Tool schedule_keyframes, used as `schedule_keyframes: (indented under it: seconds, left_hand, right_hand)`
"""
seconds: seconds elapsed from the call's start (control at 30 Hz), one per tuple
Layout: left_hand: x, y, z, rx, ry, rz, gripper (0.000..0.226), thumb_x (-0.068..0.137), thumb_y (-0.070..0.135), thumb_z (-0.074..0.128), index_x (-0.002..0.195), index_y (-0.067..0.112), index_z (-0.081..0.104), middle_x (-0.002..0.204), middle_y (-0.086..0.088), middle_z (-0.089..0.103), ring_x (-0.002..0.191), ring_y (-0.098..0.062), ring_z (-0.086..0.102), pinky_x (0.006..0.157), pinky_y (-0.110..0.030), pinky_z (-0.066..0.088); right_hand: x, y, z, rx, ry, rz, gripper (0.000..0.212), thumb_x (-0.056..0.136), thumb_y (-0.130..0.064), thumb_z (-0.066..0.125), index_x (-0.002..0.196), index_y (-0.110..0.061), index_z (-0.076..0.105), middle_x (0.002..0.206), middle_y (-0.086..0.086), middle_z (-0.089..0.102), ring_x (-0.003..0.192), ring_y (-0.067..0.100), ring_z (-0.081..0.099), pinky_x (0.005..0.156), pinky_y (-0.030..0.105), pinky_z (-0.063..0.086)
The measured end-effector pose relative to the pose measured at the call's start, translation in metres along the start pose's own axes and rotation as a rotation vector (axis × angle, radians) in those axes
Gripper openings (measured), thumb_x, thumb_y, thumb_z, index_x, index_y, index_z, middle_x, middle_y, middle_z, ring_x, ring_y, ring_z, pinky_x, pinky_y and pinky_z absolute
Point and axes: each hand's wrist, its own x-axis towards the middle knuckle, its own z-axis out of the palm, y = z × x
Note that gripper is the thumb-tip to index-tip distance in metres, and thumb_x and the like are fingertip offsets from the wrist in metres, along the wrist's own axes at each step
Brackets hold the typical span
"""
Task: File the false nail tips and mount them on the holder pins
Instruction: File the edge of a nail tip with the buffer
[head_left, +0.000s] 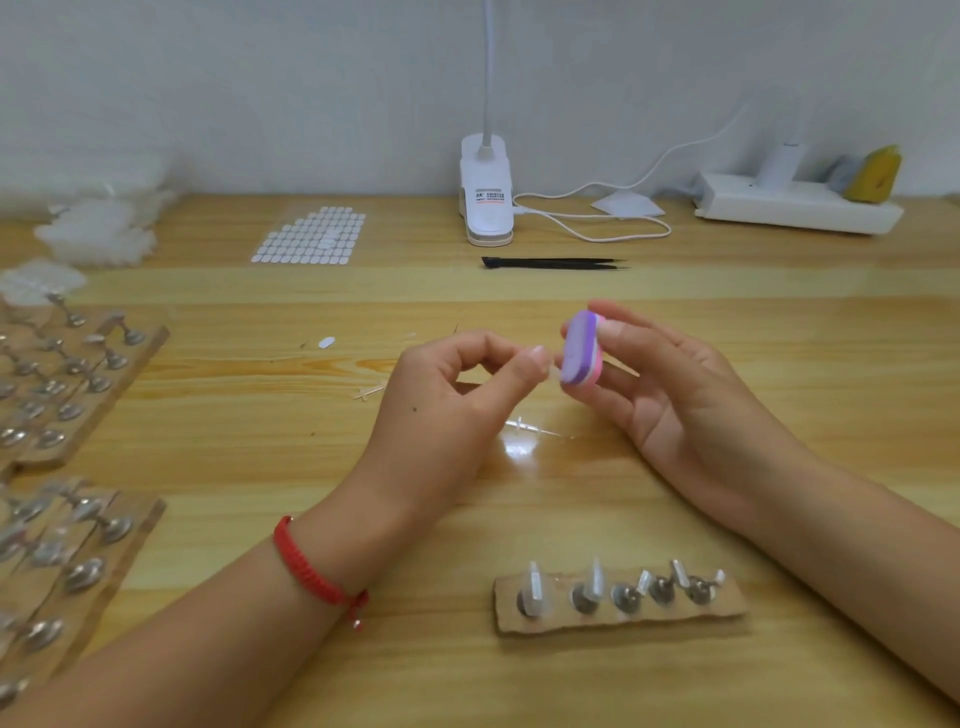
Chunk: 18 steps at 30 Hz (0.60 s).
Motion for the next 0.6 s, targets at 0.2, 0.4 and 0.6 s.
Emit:
schedule_keyframes:
  seconds: [0.2, 0.4, 0.6]
  left_hand:
    - [-0.002, 0.001, 0.001, 0.017, -0.034, 0.008, 0.023, 0.085, 0.020, 0.067, 0.063, 0.019, 0.062, 0.044, 0.015, 0.043, 0.035, -0.001, 0.028, 0.040, -0.009, 0.023]
    - [-0.004, 0.001, 0.002, 0.037, -0.075, 0.058, 0.023, 0.087, 0.016, 0.066, 0.065, 0.018, 0.061, 0.042, 0.016, 0.045, 0.032, 0.000, 0.032, 0.039, -0.006, 0.023]
    - [-0.006, 0.010, 0.001, -0.034, -0.062, 0.056, 0.012, 0.077, 0.032, 0.069, 0.068, 0.026, 0.071, 0.048, 0.019, 0.052, 0.036, 0.001, 0.033, 0.041, -0.006, 0.025]
  right_hand:
    - [0.001, 0.001, 0.000, -0.049, -0.005, -0.027, 0.017, 0.068, -0.013, 0.074, 0.084, -0.016, 0.080, 0.085, 0.009, 0.075, 0.072, 0.014, 0.071, 0.061, 0.022, 0.056]
    - [0.000, 0.004, 0.001, -0.122, -0.071, -0.024, 0.018, 0.069, -0.016, 0.077, 0.086, -0.018, 0.080, 0.081, 0.004, 0.075, 0.070, 0.011, 0.069, 0.060, 0.021, 0.055]
    - [0.004, -0.010, -0.002, 0.100, 0.126, 0.024, 0.020, 0.092, -0.003, 0.044, 0.092, -0.006, 0.064, 0.075, 0.011, 0.062, 0.061, 0.019, 0.066, 0.053, 0.024, 0.054]
